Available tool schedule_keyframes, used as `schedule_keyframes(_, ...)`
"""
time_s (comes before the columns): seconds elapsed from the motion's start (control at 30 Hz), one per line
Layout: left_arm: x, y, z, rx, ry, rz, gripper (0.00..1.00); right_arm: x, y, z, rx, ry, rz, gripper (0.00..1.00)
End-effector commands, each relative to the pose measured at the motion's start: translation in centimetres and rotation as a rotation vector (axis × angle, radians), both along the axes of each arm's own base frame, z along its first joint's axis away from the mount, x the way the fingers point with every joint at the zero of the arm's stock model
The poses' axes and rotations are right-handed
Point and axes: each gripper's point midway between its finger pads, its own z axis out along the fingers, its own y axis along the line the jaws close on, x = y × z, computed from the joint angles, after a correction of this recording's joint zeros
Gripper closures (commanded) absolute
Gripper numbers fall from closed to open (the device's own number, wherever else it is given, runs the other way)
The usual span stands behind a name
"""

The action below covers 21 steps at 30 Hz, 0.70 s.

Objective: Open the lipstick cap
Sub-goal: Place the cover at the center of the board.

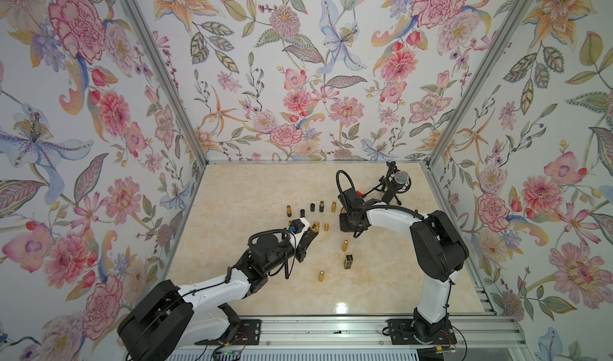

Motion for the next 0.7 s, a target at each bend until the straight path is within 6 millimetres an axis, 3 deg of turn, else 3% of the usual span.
schedule_keyframes(0.0, 0.6, 0.4, 0.6, -0.019, -0.011, 0.030, 0.91, 0.8, 0.2, -0.2, -0.007, -0.016, -0.012, 0.79)
schedule_keyframes(0.23, 0.5, 0.4, 0.6, -0.016, -0.010, 0.030, 0.91, 0.6, 0.1, -0.5, -0.026, -0.014, -0.006, 0.78)
schedule_keyframes(0.4, 0.5, 0.5, 0.6, -0.018, -0.010, 0.031, 0.91, 0.6, 0.4, -0.2, -0.011, -0.015, -0.005, 0.71)
schedule_keyframes(0.53, 0.5, 0.4, 0.8, -0.020, -0.012, 0.030, 0.91, 0.6, 0.7, 1.3, 0.019, -0.038, -0.002, 0.60)
schedule_keyframes(0.67, 0.5, 0.4, 0.9, -0.020, -0.013, 0.027, 0.91, 0.1, 1.2, 4.3, 0.075, -0.079, 0.010, 0.58)
